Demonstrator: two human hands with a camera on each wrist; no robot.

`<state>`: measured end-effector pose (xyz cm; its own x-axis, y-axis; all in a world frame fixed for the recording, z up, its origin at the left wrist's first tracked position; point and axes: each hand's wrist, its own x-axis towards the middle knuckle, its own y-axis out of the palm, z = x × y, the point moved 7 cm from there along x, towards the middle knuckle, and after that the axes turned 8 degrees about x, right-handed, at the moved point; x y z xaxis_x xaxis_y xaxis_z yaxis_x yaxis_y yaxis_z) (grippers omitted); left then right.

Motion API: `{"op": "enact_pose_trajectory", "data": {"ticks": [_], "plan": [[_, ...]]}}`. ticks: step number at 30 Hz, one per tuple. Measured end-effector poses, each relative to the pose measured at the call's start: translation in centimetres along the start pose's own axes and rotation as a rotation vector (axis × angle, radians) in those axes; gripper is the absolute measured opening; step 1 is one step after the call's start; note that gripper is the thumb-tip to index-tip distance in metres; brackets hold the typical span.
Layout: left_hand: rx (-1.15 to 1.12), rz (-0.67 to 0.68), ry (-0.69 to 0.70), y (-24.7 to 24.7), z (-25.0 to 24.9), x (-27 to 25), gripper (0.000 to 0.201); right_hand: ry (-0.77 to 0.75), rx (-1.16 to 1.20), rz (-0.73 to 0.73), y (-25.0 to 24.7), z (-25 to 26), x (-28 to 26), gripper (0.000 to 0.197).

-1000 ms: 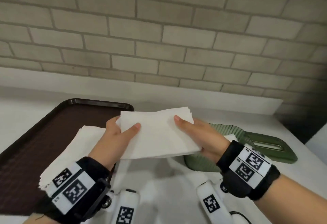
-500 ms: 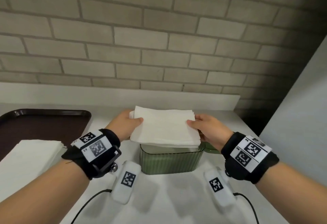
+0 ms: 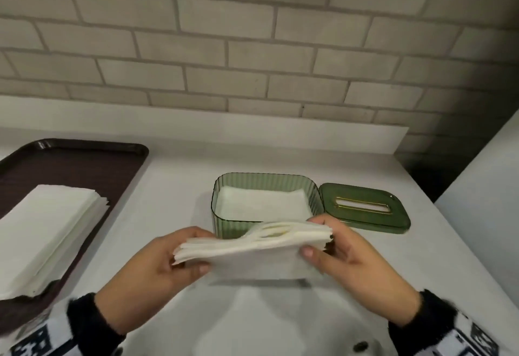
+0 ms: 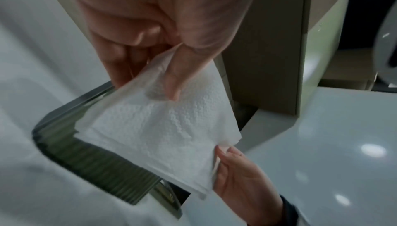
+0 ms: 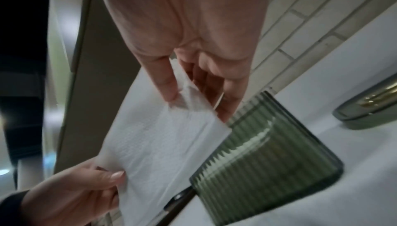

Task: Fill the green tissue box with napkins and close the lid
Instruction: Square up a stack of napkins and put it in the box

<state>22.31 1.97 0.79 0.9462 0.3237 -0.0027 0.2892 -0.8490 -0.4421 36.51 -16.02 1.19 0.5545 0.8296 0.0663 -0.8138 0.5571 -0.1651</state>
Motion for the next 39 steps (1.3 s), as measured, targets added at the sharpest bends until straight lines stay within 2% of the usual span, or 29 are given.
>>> {"op": "enact_pose_trajectory", "data": {"ticks": [3, 5, 7, 11, 14, 17, 21, 25, 27, 29, 31, 33, 36, 37, 39], "plan": [[0.032, -0.079, 0.01, -0.7, 0.0, -1.4, 0.028, -0.073, -0.011, -0.007, 1.0, 1.4, -1.8, 0.013], [0.051, -0.084, 0.011, -0.6, 0.3, -2.0, 0.026, -0.081, -0.032, 0.036, 1.8, 1.1, -2.4, 0.018], [0.112, -0.051, -0.005, 0.3, 1.2, -2.2, 0.024, -0.006, -0.076, 0.075, 2.4, -0.9, -2.9, 0.024], [0.228, 0.014, -0.044, 2.7, 3.9, -2.1, 0.036, 0.175, -0.269, 0.091, 2.6, -4.9, -3.5, 0.028], [0.256, 0.046, -0.068, 3.4, 5.3, -1.9, 0.046, 0.263, -0.207, 0.054, 1.9, -6.4, -3.6, 0.044], [0.178, 0.064, -0.076, 3.6, 5.5, -1.6, 0.057, 0.31, -0.159, 0.053, 1.5, -7.0, -3.5, 0.053], [0.188, 0.067, -0.066, 4.0, 6.1, -1.2, 0.046, 0.337, -0.147, 0.108, 2.2, -7.8, -3.4, 0.047], [0.238, 0.054, -0.083, 3.6, 6.8, -0.8, 0.037, 0.359, -0.128, 0.071, 1.5, -8.8, -3.1, 0.025], [0.229, 0.09, -0.095, 3.3, 6.4, -0.7, 0.036, 0.357, -0.183, 0.054, 0.7, -8.3, -3.0, 0.026], [0.208, 0.088, -0.093, 2.4, 5.7, -0.4, 0.047, 0.313, -0.159, 0.039, 0.2, -6.7, -2.6, 0.033], [0.182, 0.04, -0.056, 1.3, 4.5, 0.0, 0.062, 0.228, -0.108, 0.024, -0.2, -4.0, -2.1, 0.025], [0.205, 0.026, 0.024, 1.2, 2.7, 0.1, 0.062, 0.112, -0.151, 0.006, -0.6, -0.6, -1.6, 0.015], [0.284, 0.111, 0.153, 3.1, -0.1, 0.2, 0.067, -0.065, -0.269, 0.028, 0.6, 4.0, -1.2, 0.012], [0.27, 0.128, 0.175, 3.9, -0.7, 0.3, 0.07, -0.115, -0.316, 0.045, 1.5, 5.0, -1.1, 0.012], [0.145, 0.112, 0.18, 4.7, -1.1, 0.6, 0.062, -0.187, -0.382, 0.058, 2.8, 6.3, -1.0, 0.013]]}}
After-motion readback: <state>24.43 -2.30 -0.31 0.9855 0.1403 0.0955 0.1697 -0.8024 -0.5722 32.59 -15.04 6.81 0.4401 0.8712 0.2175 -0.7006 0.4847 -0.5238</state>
